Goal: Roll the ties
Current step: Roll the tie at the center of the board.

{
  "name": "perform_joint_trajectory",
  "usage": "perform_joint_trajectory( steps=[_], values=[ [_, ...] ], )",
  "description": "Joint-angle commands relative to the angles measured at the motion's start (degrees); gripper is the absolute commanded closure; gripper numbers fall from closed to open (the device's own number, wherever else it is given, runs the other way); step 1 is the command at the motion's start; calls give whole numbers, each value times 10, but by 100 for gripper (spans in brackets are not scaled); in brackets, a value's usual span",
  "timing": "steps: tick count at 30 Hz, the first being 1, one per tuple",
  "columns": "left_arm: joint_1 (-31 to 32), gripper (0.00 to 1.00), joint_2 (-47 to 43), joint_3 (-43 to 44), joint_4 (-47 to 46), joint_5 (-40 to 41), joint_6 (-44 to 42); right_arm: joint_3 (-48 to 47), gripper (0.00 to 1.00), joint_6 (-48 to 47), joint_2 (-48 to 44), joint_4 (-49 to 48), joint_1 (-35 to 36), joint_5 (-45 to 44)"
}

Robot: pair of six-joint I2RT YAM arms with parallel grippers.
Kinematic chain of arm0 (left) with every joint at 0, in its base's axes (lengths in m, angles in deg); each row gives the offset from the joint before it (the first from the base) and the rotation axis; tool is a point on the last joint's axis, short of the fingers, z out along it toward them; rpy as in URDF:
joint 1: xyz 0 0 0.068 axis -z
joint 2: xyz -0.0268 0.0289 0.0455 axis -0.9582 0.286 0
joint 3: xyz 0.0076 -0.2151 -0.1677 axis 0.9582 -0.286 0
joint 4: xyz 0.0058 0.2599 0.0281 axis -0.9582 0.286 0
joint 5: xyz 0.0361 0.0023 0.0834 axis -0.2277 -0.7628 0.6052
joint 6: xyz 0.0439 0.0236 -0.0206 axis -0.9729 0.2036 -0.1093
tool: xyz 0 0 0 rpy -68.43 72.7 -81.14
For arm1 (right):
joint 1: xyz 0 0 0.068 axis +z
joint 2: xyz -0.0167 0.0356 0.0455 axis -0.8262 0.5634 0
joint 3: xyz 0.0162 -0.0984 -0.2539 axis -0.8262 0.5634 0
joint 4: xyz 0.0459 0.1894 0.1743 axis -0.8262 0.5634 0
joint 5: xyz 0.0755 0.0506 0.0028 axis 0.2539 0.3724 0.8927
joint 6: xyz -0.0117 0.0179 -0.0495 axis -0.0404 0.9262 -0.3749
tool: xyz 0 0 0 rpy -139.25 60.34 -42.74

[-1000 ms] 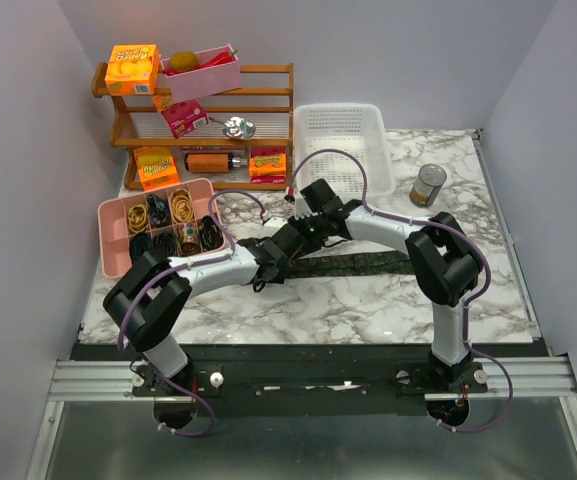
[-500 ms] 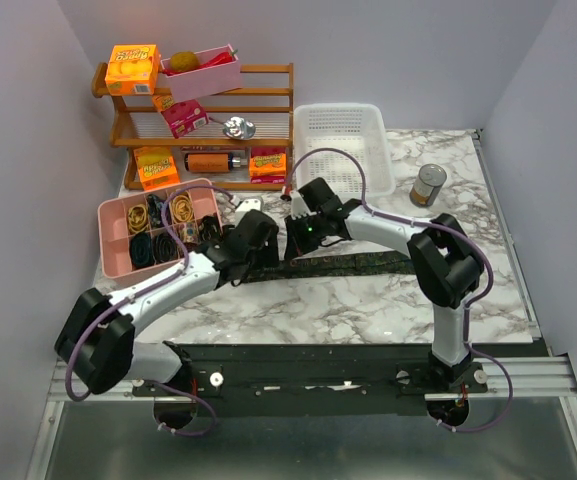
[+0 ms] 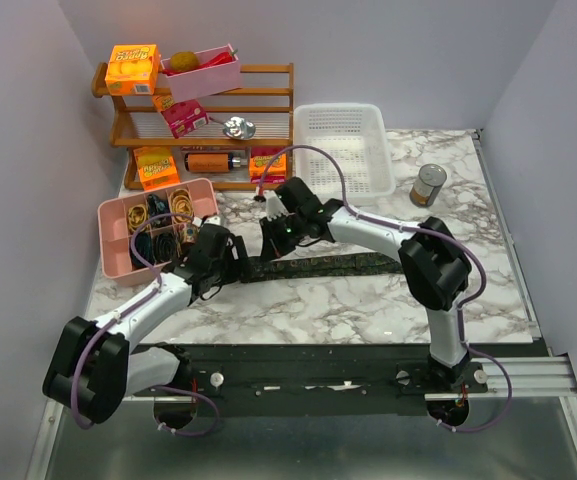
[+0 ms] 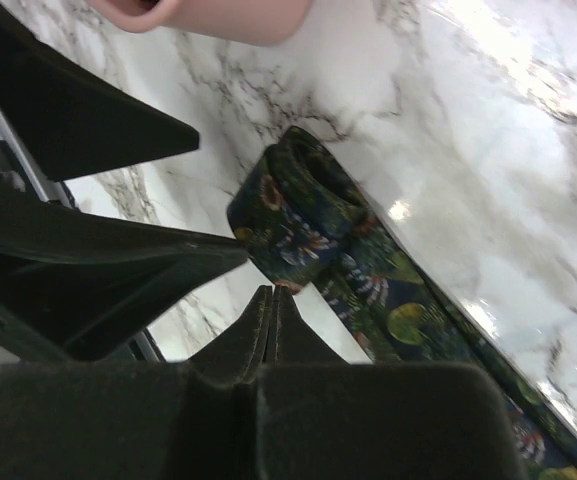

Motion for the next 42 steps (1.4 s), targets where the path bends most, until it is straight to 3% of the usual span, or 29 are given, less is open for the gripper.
perform_joint_trajectory(
  steps=[1, 23, 42],
  values=[
    [-22, 15, -13, -25, -44, -59, 13, -39, 100, -9, 36, 11, 17, 16],
    [-57, 18, 7, -70, -147, -85, 16, -65, 100, -13, 108, 21, 19, -51],
    [-57, 41, 91, -104, -296, -106, 43, -21, 99, -25, 92, 20, -8, -20]
  ],
)
